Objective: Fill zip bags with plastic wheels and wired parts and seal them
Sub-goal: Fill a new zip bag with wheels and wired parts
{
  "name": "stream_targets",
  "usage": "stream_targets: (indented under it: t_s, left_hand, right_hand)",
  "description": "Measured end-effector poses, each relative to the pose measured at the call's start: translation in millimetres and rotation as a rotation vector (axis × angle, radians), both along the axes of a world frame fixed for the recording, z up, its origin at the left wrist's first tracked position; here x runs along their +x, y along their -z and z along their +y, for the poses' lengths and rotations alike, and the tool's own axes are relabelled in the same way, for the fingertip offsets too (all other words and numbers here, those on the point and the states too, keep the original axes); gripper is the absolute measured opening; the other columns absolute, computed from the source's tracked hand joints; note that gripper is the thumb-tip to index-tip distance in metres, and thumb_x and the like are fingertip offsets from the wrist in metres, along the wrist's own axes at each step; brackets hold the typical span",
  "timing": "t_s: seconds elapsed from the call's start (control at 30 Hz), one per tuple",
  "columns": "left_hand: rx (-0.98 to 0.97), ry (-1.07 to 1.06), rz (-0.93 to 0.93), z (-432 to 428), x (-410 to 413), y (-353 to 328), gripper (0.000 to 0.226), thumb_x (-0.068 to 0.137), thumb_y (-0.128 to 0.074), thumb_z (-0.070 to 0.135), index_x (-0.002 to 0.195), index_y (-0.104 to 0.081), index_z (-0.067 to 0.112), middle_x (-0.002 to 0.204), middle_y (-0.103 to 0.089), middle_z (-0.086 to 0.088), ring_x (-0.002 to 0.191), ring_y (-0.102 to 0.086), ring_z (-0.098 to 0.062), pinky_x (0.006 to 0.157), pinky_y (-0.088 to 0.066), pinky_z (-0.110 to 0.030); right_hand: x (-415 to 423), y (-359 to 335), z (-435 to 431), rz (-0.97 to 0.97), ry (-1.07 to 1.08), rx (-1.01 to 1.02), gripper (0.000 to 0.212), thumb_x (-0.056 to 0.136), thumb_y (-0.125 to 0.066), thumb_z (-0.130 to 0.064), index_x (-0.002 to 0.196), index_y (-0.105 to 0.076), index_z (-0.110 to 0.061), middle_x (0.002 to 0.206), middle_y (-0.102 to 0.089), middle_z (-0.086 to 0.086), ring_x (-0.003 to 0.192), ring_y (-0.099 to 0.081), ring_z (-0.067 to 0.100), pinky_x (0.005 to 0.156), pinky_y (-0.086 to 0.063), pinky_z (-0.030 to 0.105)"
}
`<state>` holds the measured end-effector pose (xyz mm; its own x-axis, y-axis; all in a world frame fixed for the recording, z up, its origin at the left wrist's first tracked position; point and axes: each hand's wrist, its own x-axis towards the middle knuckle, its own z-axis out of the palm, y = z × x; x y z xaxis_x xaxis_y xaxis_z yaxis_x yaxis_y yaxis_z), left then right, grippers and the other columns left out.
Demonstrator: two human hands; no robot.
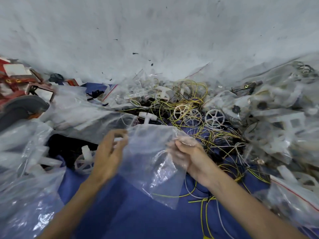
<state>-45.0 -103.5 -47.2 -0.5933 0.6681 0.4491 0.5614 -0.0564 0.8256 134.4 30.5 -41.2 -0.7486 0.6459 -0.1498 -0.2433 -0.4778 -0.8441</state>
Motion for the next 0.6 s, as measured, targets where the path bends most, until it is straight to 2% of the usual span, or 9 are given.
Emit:
stream_targets:
  t_s: [0.07, 0.13, 0.2, 0.3, 0.37, 0.43, 0.5, 0.53, 0.6]
  left_hand:
    - [-0.167, -0.067, -0.396, 18, -13, 0, 0.026, 0.097, -0.048, 0.020, 0.082, -0.055, -0.001, 0.072, -0.061, -0.002, 0.072, -0.049, -0.022, 0.066, -0.049, -0.019]
    - [-0.313, 0.009, -0.674, 27, -18, 4, 0.033, 0.099, -0.042, 0.019, 0.069, -0.050, 0.008, 0.052, -0.057, 0.000, 0.058, -0.044, -0.021, 0.049, -0.043, -0.017]
    - [-0.324, 0.179, -0.881, 22, -15, 6, 0.027, 0.095, -0.045, 0.027, 0.076, -0.059, 0.014, 0.071, -0.067, -0.009, 0.059, -0.058, -0.019, 0.055, -0.044, -0.022]
    - [-0.164, 0.350, -0.913, 8, -13, 3, 0.018, 0.080, -0.056, 0.024, 0.072, -0.068, 0.014, 0.065, -0.062, -0.004, 0.051, -0.059, -0.011, 0.049, -0.048, -0.019]
    - [0.008, 0.284, -0.872, 6, -17, -6, 0.023, 0.078, -0.056, 0.018, 0.060, -0.069, 0.012, 0.059, -0.060, -0.003, 0.048, -0.060, -0.010, 0.046, -0.049, -0.016]
    - [0.110, 0.148, -0.740, 2, -28, -21, 0.027, 0.089, -0.051, 0.019, 0.075, -0.073, 0.011, 0.072, -0.071, -0.003, 0.061, -0.068, -0.011, 0.050, -0.052, -0.018]
    - [0.151, -0.101, -0.389, -7, -41, -39, 0.028, 0.096, -0.047, 0.038, 0.097, -0.066, 0.016, 0.094, -0.071, -0.003, 0.083, -0.069, -0.017, 0.067, -0.057, -0.034]
    - [0.156, -0.258, -0.126, -12, -43, -49, 0.030, 0.095, -0.046, 0.046, 0.097, -0.061, 0.020, 0.097, -0.068, -0.006, 0.088, -0.066, -0.023, 0.076, -0.055, -0.045]
    - [0.087, -0.456, 0.447, -16, -24, -68, 0.030, 0.094, -0.040, 0.042, 0.095, -0.060, 0.020, 0.106, -0.063, -0.017, 0.097, -0.059, -0.036, 0.085, -0.048, -0.050]
  right_hand:
    - [11, 4, -2, 0.092, -0.050, -0.029, 0.013, 0.079, -0.056, -0.003, 0.083, -0.067, -0.008, 0.073, -0.071, 0.006, 0.062, -0.068, 0.013, 0.055, -0.056, 0.023]
    - [19, 2, -2, 0.138, -0.083, -0.018, 0.017, 0.077, -0.054, -0.003, 0.081, -0.069, -0.011, 0.069, -0.068, 0.003, 0.058, -0.064, 0.011, 0.056, -0.056, 0.023]
    - [21, 0, 2, 0.140, -0.064, 0.003, 0.025, 0.085, -0.047, 0.006, 0.087, -0.067, -0.010, 0.073, -0.068, 0.005, 0.062, -0.065, 0.013, 0.059, -0.057, 0.025]
    - [17, -8, 11, 0.100, -0.020, 0.077, 0.029, 0.091, -0.043, 0.007, 0.092, -0.067, -0.010, 0.082, -0.071, 0.010, 0.072, -0.069, 0.019, 0.065, -0.058, 0.029]
    - [13, -14, 17, 0.075, 0.004, 0.166, 0.022, 0.091, -0.049, -0.002, 0.101, -0.065, -0.013, 0.091, -0.071, 0.008, 0.081, -0.068, 0.019, 0.074, -0.058, 0.031]
    - [4, -19, 22, -0.129, 0.068, 0.410, 0.024, 0.091, -0.054, -0.010, 0.115, -0.058, -0.012, 0.108, -0.067, 0.006, 0.099, -0.063, 0.021, 0.087, -0.052, 0.030]
    - [-6, -21, 20, -0.388, 0.287, 0.652, 0.043, 0.090, -0.060, -0.018, 0.131, -0.045, -0.014, 0.123, -0.056, 0.002, 0.108, -0.054, 0.015, 0.094, -0.045, 0.028]
    - [-12, -24, 15, -0.412, 0.376, 0.737, 0.051, 0.089, -0.061, -0.023, 0.134, -0.039, -0.016, 0.126, -0.052, 0.000, 0.110, -0.052, 0.011, 0.096, -0.044, 0.027]
    - [-20, -29, -4, -0.191, 0.245, 0.779, 0.053, 0.087, -0.062, -0.032, 0.134, -0.039, -0.024, 0.125, -0.051, -0.008, 0.105, -0.054, -0.001, 0.088, -0.048, 0.020]
